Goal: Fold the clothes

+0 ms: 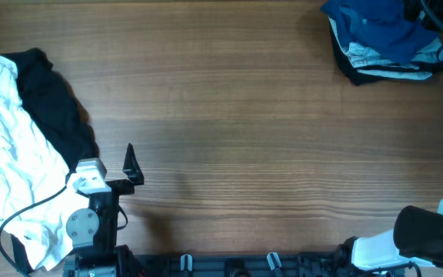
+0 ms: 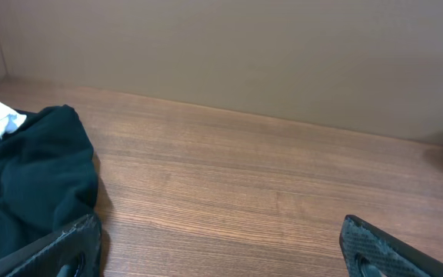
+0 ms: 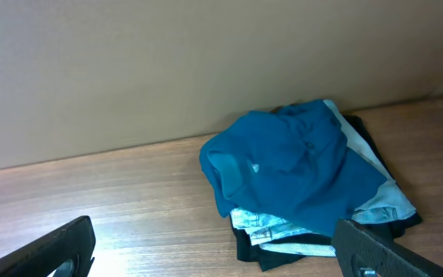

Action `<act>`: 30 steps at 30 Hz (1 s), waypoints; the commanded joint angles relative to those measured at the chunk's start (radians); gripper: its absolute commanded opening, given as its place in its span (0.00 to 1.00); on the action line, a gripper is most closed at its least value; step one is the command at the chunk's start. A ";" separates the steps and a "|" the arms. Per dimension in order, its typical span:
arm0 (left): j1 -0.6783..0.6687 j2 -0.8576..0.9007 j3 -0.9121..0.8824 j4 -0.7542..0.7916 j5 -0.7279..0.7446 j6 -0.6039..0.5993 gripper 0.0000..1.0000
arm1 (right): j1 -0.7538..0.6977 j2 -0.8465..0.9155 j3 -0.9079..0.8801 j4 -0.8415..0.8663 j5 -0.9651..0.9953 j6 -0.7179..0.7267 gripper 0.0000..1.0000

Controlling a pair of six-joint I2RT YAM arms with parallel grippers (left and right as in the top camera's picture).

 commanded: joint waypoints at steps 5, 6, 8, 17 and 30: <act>-0.005 -0.008 -0.005 -0.004 0.004 -0.010 1.00 | 0.166 -0.180 -0.013 -0.001 -0.011 -0.003 1.00; -0.005 -0.008 -0.005 -0.004 0.004 -0.010 1.00 | 0.209 -0.222 -0.035 0.007 0.020 -0.024 1.00; -0.005 -0.008 -0.005 -0.004 0.004 -0.010 1.00 | 0.278 -0.321 -0.148 0.073 0.088 -0.076 1.00; -0.005 -0.008 -0.005 -0.004 0.004 -0.010 1.00 | 0.312 -0.743 -1.353 1.177 -0.038 0.053 1.00; -0.005 -0.008 -0.005 -0.004 0.004 -0.010 1.00 | 0.364 -1.413 -1.947 1.184 0.080 0.053 1.00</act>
